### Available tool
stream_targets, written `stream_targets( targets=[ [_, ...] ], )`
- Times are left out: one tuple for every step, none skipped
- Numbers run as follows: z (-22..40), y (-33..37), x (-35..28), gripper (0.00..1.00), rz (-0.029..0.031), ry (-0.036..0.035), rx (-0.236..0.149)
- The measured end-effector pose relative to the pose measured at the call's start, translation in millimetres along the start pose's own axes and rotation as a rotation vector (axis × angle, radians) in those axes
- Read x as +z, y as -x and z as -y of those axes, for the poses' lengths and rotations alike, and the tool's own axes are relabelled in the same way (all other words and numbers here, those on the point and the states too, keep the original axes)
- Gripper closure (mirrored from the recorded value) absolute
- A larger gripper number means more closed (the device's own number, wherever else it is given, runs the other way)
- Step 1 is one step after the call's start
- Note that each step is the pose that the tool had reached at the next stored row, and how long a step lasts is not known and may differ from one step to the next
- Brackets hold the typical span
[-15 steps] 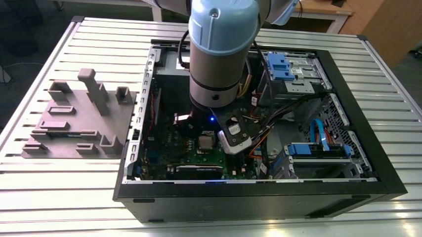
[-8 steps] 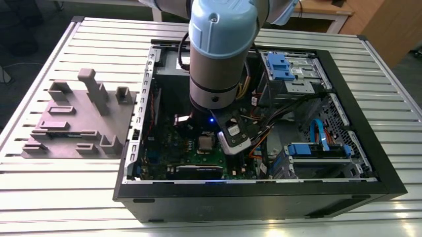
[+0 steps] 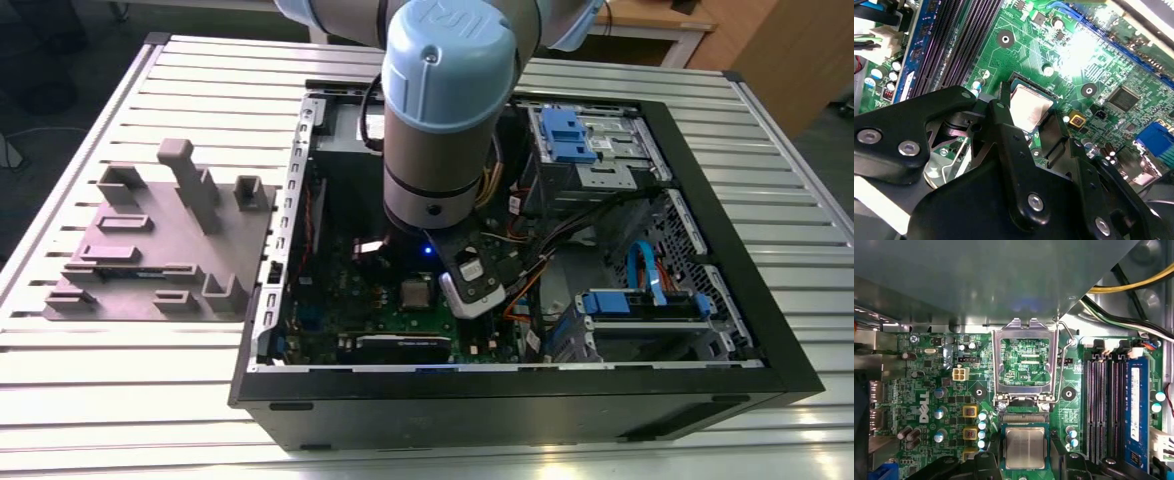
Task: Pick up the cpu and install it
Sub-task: 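Place the cpu into insertion slot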
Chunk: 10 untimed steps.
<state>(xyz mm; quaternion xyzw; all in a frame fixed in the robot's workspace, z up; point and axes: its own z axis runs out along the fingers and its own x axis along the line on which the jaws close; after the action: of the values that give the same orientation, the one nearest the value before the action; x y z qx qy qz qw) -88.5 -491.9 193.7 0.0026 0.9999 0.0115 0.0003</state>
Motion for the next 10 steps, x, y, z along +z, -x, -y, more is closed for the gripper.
stream_targets(
  targets=[
    [0.0, 0.0, 0.0, 0.53, 0.0, -0.0001, 0.0],
    [0.0, 0.0, 0.0, 0.53, -0.0001, -0.0002, 0.0],
    [0.0, 0.0, 0.4, 0.53, 0.0, 0.0, 0.0],
    [0.0, 0.0, 0.6, 0.53, 0.0, 0.0, 0.0],
    [0.0, 0.0, 0.7, 0.53, 0.0, 0.0, 0.0],
    [0.0, 0.0, 0.7, 0.53, 0.0, 0.0, 0.0],
    [0.0, 0.0, 0.7, 0.53, 0.0, 0.0, 0.0],
    [0.0, 0.0, 0.8, 0.53, 0.0001, 0.0001, 0.0],
    [0.0, 0.0, 0.8, 0.53, 0.0001, 0.0, 0.0],
    [0.0, 0.0, 0.8, 0.53, 0.0, 0.0, 0.0]
  ],
)
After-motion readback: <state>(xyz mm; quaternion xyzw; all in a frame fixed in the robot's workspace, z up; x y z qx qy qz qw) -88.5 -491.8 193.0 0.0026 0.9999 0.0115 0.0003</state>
